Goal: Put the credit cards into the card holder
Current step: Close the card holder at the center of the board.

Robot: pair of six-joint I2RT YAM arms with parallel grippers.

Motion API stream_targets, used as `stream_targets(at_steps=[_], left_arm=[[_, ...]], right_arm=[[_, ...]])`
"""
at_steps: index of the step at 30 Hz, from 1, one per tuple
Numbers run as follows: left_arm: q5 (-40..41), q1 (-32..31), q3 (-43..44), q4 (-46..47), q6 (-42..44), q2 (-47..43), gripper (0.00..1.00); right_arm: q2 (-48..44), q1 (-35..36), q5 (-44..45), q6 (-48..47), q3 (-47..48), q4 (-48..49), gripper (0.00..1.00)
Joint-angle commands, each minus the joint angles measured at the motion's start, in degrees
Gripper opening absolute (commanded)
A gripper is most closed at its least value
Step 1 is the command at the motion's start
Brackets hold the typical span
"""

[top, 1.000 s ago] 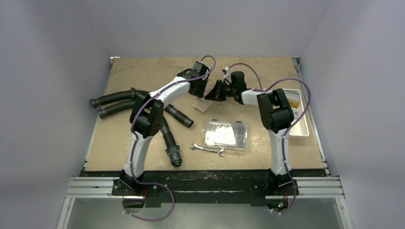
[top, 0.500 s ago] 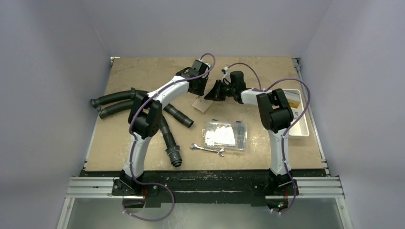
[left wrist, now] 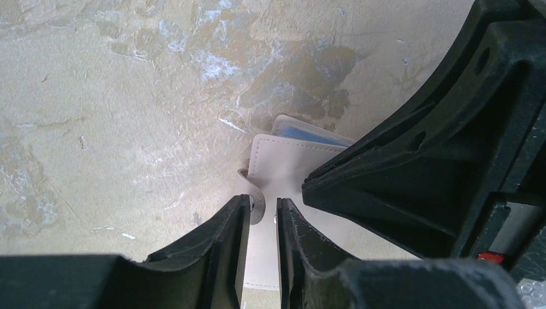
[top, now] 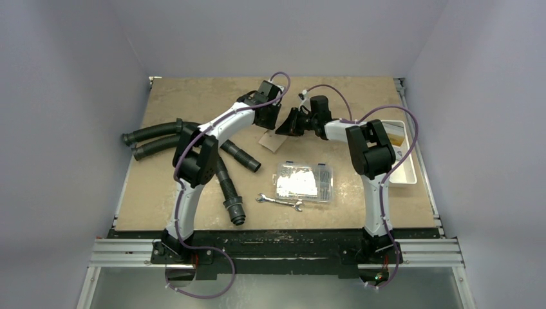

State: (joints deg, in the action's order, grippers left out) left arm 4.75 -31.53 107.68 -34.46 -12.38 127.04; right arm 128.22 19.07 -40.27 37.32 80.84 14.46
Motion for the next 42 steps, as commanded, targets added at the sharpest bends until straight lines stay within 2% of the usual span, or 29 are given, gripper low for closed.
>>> stream_targets(at_steps=[1,8,23,27,29,38,42], left_arm=[[0.29,-0.2,0.99,0.05,0.86,-2.12,0.26],[1.13,-0.2,1.1,-0.04,0.99,-1.89,0.22],[1.21,-0.18,1.26,-0.19,1.13,-1.38,0.22],[1.16,-0.16,1.25,0.08,0.92,-1.53,0.14],[1.17,-0.2,1.51,-0.13,0.91,-1.3,0.14],[1.43,-0.2,1.75,-0.61,1.04,-0.73,0.21],[1.66,-0.2,1.88,-0.63,1.03,-0.41,0.21]], right_arm=[[2.66,1.41,1.34,-2.25,0.45,-4.17,0.15],[2.61,1.5,1.27,-2.26,0.39,-4.02,0.15],[2.56,1.5,1.17,-2.16,0.21,-3.82,0.15],[2.69,1.56,1.08,-2.19,0.2,-3.71,0.14],[2.65,1.58,1.15,-2.16,0.19,-3.74,0.15],[2.67,1.54,1.08,-2.17,0.2,-3.74,0.15],[2.62,1.56,1.15,-2.16,0.28,-3.74,0.15]])
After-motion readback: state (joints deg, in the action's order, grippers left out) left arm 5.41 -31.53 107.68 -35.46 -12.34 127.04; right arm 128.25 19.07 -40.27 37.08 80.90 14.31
